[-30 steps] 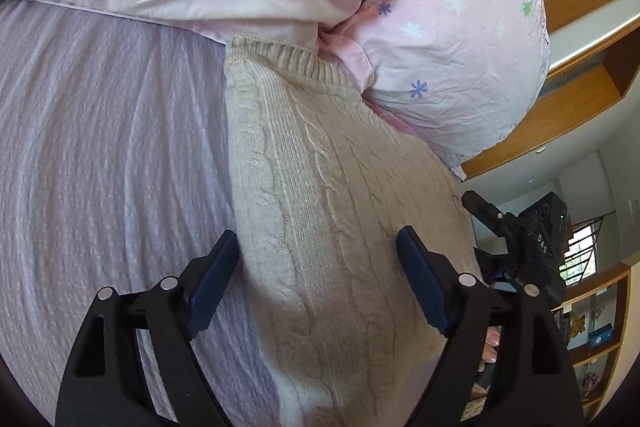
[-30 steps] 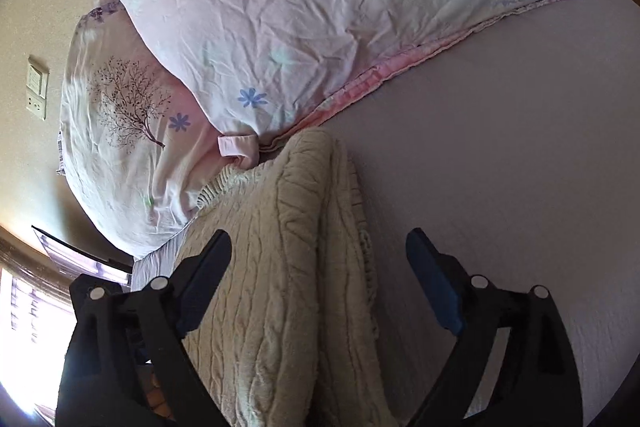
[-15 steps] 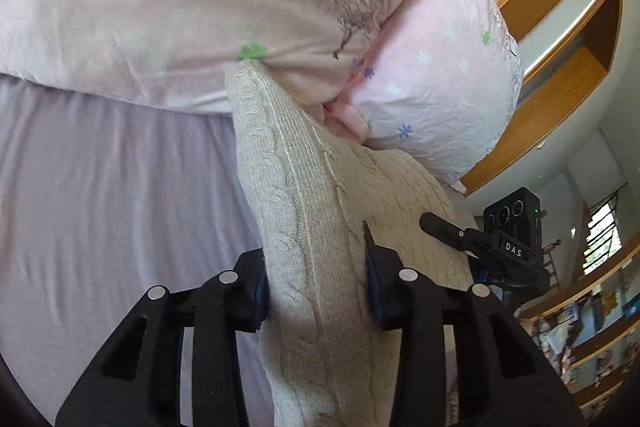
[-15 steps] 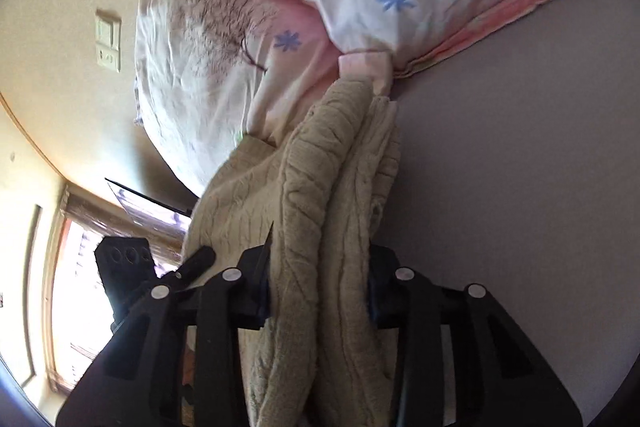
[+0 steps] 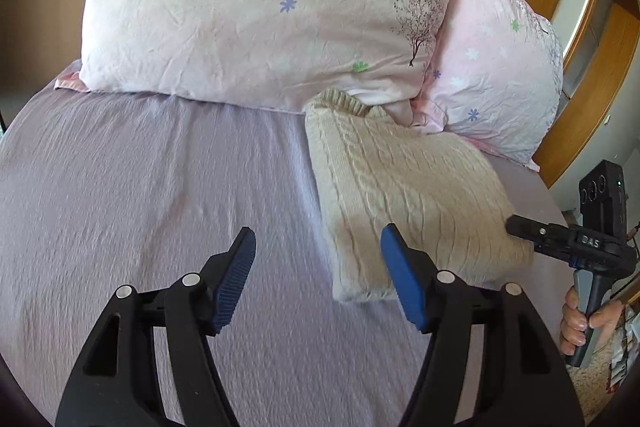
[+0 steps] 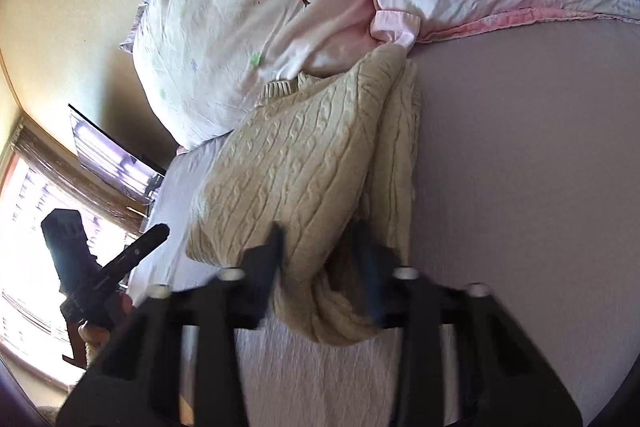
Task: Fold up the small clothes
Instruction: 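Open both grippers and release the folded sweater onto the bed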
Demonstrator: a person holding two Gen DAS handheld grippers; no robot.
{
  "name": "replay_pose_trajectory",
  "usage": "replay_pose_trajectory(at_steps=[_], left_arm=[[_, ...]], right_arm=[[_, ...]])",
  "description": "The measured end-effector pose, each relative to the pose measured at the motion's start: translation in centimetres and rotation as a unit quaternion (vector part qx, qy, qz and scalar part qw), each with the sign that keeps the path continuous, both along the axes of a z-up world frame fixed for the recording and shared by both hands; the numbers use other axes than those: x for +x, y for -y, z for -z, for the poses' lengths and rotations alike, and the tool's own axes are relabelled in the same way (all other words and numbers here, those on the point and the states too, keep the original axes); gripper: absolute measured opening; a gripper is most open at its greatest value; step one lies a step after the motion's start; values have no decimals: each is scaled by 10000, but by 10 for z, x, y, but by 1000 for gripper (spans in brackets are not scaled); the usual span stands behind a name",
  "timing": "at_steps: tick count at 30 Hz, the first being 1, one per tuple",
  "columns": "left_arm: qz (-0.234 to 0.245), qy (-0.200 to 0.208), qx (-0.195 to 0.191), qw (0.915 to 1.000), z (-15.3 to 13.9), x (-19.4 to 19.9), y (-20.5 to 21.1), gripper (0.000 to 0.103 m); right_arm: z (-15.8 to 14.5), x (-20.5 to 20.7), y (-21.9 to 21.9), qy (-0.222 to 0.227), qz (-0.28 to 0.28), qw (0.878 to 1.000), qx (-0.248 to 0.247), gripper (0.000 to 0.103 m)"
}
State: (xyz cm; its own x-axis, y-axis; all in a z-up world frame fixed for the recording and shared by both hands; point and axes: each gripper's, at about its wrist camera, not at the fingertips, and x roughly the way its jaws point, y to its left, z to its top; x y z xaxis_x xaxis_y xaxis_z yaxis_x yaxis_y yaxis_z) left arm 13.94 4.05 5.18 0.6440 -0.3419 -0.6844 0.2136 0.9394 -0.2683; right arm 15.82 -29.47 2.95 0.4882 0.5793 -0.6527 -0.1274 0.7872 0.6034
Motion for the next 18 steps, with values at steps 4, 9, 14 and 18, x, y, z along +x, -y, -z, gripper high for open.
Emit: replay_pose_trajectory(at_steps=[4,9,14,18], left_arm=[[105,-153,60,9998,18,-15,5,82],[-34,92,639,9979,27,-31,19,101],[-54,15,786,9969,31,-33,33,102],[54,-186,1101,9937,45,-31,49,102]], right_arm=[[6,2,25,-56,856,9962,118,8],[2,-27,20,96,759,9970,-111,69],[-10,-66,8,468,1017,9827,-1475,101],[11,-67,-15,314,832,9770,-1936,101]])
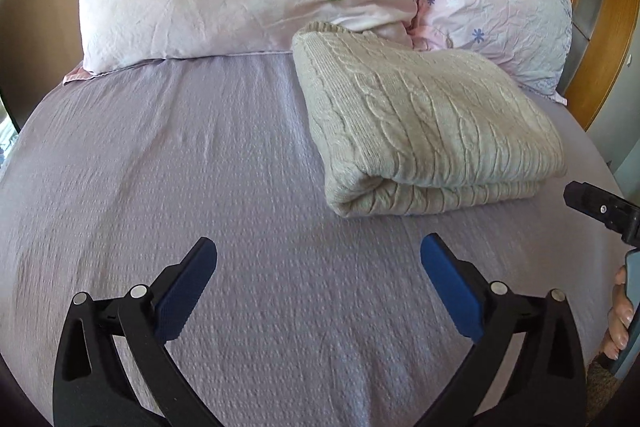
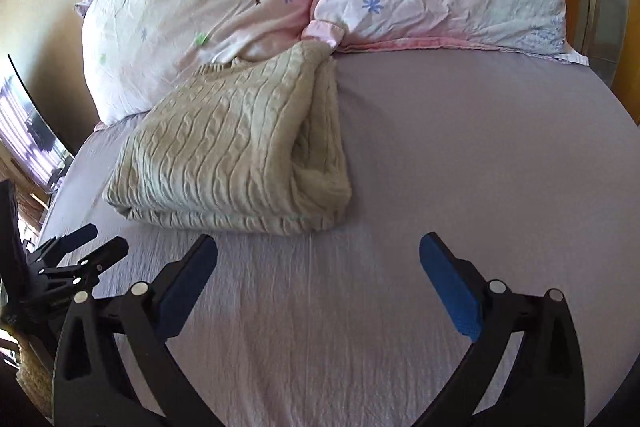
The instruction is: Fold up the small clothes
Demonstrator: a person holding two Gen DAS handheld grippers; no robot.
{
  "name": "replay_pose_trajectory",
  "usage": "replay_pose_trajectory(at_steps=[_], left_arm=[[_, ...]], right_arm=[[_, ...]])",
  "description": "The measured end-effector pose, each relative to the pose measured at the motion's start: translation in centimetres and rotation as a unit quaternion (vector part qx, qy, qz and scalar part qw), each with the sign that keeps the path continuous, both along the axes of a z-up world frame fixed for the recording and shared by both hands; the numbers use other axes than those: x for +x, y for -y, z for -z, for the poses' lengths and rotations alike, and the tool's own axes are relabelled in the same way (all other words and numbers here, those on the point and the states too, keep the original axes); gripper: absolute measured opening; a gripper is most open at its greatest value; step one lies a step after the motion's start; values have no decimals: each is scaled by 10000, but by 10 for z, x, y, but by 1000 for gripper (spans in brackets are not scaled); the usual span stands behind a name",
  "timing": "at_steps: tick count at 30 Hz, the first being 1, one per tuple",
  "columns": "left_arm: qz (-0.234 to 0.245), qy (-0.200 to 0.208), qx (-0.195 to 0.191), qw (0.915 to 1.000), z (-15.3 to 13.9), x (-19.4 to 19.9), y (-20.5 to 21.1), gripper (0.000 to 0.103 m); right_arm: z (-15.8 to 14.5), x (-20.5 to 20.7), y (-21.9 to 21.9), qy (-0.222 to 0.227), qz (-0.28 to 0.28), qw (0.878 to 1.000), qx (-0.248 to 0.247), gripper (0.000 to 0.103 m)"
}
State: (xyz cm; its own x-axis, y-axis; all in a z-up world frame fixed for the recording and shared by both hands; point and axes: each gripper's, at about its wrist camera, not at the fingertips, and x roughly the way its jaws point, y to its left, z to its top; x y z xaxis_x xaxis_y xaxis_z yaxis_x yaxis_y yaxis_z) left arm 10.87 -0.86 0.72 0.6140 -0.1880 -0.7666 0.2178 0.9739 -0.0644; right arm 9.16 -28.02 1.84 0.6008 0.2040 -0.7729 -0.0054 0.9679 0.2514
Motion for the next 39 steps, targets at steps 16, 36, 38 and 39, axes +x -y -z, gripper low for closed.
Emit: replay_pose_trajectory(at_steps=[16,36,38,39], left_arm=[[-169,-154,482,9986,23,4,10,102],[-178,-138,492,9985,24,2,9,102],[-177,-138,492,9985,24,2,8,102],[-177,-138,491,9985,24,2,8,102]], right_arm=[[24,9,-55,-354,-160,9926,-1146,101],[24,7,-55,-368,-147,9925,-1156,101],[24,7,-55,-367,-149,9925,-1156,101],[24,7,-55,-367,-150,9925,-1156,101]])
